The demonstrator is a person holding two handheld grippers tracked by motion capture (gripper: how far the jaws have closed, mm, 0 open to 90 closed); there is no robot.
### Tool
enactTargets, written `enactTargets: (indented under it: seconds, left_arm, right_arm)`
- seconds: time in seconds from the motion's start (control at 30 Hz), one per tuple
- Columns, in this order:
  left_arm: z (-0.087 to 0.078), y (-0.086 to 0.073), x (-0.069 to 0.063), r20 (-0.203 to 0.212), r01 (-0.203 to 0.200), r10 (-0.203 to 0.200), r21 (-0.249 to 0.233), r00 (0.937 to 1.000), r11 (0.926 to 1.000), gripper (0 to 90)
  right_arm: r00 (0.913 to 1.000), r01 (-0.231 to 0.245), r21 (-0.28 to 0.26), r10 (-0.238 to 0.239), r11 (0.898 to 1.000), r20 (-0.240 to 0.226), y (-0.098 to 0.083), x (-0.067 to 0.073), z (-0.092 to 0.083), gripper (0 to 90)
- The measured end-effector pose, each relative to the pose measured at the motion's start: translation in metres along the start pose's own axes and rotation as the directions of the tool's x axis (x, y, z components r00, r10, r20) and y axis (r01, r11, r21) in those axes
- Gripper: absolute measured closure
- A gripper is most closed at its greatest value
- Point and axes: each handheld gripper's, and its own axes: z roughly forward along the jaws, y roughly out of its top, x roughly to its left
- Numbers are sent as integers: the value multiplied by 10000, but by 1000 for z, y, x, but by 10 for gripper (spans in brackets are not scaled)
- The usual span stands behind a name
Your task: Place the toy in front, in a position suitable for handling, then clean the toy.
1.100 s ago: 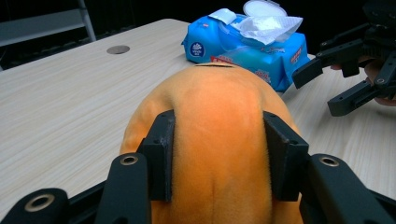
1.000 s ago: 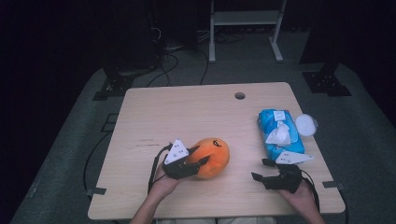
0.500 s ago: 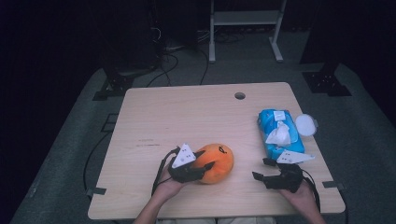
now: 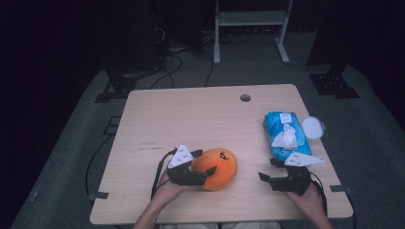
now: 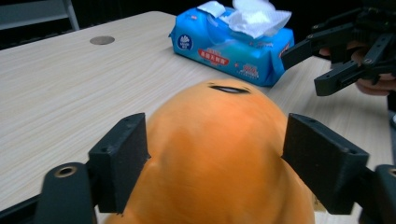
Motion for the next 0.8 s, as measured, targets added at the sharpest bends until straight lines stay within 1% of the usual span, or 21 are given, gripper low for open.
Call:
enactTargets:
  seconds: [0.03, 0.13, 0.17, 0.23, 0.3, 0.33, 0.37, 0.4, 0.43, 0.47, 0.53, 0.57, 0.6, 0.63, 0.8]
  left_arm:
    - [-2, -1, 1, -19, 43, -44, -63, 10000, 10000, 199]
    - [-10, -4, 2, -278, -168, 168, -10, 9995, 9999, 180]
    - [-12, -5, 3, -359, -194, 195, 36, 9992, 9998, 180]
    - [-14, -7, 5, -402, -156, 158, 60, 9991, 9999, 175]
    - [-16, -8, 6, -491, -109, 110, 11, 9987, 9999, 175]
    - [-16, -7, 6, -468, -110, 110, -4, 9988, 9999, 174]
    - [-17, -6, 6, -464, -131, 130, -23, 9988, 9999, 171]
    - [-18, -5, 5, -508, -185, 179, -108, 9985, 9998, 171]
    - [-18, -5, 5, -508, -185, 179, -108, 9985, 9998, 171]
    - [-19, -4, 4, -490, -206, 201, -109, 9986, 9997, 171]
    - [-19, -4, 4, -503, -255, 250, -98, 9984, 9996, 170]
    - [-19, -4, 4, -506, -268, 264, -78, 9984, 9996, 168]
    - [-19, -5, 3, -494, -250, 247, -73, 9985, 9997, 168]
    - [-19, -6, 3, -502, -249, 247, -35, 9984, 9997, 168]
    - [-19, -8, 7, -530, -141, 140, -11, 9985, 9999, 155]
  right_arm:
    - [10000, 0, -63, 0, 10000, 59, 1, 0, -1, 250]
    - [9997, 91, -423, -82, 9991, 223, 5, 1, -7, 250]
    - [9997, 91, -423, -82, 9991, 223, 5, 1, -7, 250]
    - [9991, 193, -558, -172, 9983, 381, 7, 1, -10, 250]
    - [9991, 164, -631, -138, 9979, 409, 9, -1, -11, 249]
    - [9989, 202, -643, -174, 9977, 442, 10, -2, -12, 250]
    - [9984, 291, -704, -255, 9971, 514, 13, -3, -14, 249]
    - [9969, 434, -866, -375, 9953, 687, 18, -5, -19, 250]
    - [9969, 434, -866, -375, 9953, 687, 18, -5, -19, 250]
    - [9956, 562, -969, -485, 9937, 802, 21, -7, -21, 249]
    - [9929, 607, -1048, -494, 9926, 1079, 28, -14, -26, 250]
    - [9895, 609, -1113, -454, 9919, 1369, 32, -24, -29, 250]
    - [9895, 609, -1113, -454, 9919, 1369, 32, -24, -29, 250]
    - [9871, 590, -1123, -412, 9919, 1547, 34, -29, -31, 250]
    - [9745, 341, -1254, -52, 9915, 2241, 42, -57, -34, 251]
